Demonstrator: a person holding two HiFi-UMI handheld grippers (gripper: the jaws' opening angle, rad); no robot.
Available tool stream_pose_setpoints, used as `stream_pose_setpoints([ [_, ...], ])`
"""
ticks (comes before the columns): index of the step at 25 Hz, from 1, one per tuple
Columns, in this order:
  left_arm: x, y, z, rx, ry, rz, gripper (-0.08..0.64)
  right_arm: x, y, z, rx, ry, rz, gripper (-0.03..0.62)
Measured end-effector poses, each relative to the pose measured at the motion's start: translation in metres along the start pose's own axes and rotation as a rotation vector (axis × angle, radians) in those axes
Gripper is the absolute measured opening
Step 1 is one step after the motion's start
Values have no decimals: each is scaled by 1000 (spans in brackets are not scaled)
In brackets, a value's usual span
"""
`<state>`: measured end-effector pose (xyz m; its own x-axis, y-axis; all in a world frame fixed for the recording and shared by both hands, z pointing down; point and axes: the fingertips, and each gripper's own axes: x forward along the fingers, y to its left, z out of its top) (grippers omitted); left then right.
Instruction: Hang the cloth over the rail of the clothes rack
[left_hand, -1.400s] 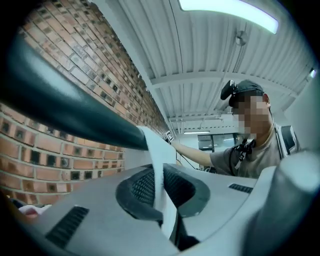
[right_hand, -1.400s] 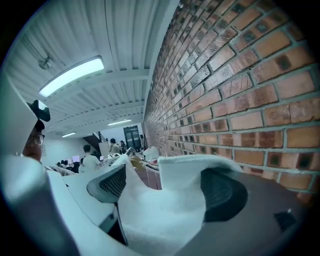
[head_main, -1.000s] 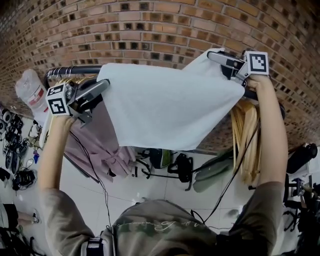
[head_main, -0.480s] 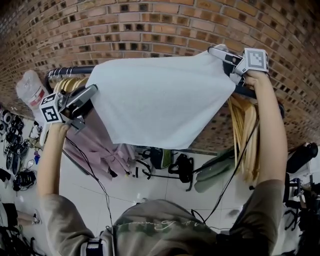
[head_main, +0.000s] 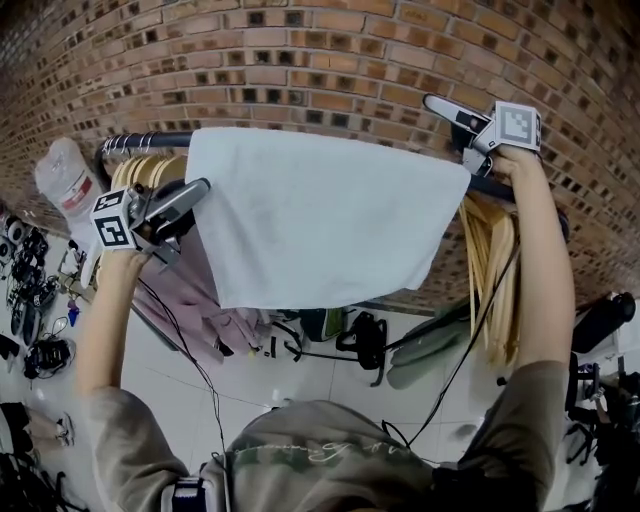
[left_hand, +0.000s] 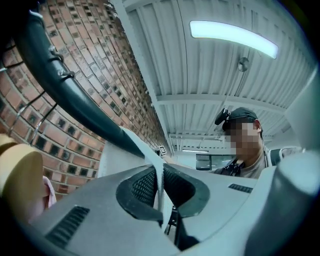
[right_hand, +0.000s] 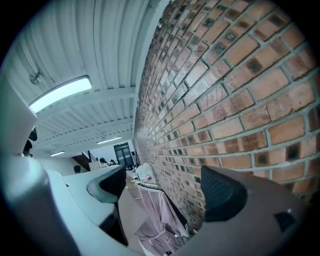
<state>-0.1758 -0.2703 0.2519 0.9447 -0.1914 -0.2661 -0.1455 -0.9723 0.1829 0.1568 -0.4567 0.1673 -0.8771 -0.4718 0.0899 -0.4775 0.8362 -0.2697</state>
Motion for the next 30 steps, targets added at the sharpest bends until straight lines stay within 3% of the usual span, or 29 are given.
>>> stream_pose_setpoints([
  [4, 10, -1, -3, 29, 18, -6, 18, -5, 20, 16, -78, -86, 101, 472],
  [7, 14, -4, -4, 50, 17, -12, 18, -10, 34, 28, -150, -140, 126, 472],
  [11, 18, -6, -4, 50, 10, -25, 18, -9, 50, 26, -155, -147, 155, 471],
  [13, 18, -7, -3, 54, 9, -25, 18, -8, 53, 26, -174, -146, 153, 464],
  [14, 18, -7, -3, 55, 9, -24, 18, -9, 53, 27, -185, -150, 149, 358],
  [15, 18, -8, -3, 55, 10, -23, 18, -10, 54, 29, -198, -160, 144, 307],
  [19, 17, -10, -2, 61, 18, -9, 18, -20, 65, 42, -243, -217, 156, 281],
  [24, 16, -9, -1, 60, 27, 6, 18, -12, 92, 34, -399, -155, 186, 279],
  [30, 17, -10, -4, 54, 25, 12, 18, -29, 96, 59, -469, -209, 116, 279],
])
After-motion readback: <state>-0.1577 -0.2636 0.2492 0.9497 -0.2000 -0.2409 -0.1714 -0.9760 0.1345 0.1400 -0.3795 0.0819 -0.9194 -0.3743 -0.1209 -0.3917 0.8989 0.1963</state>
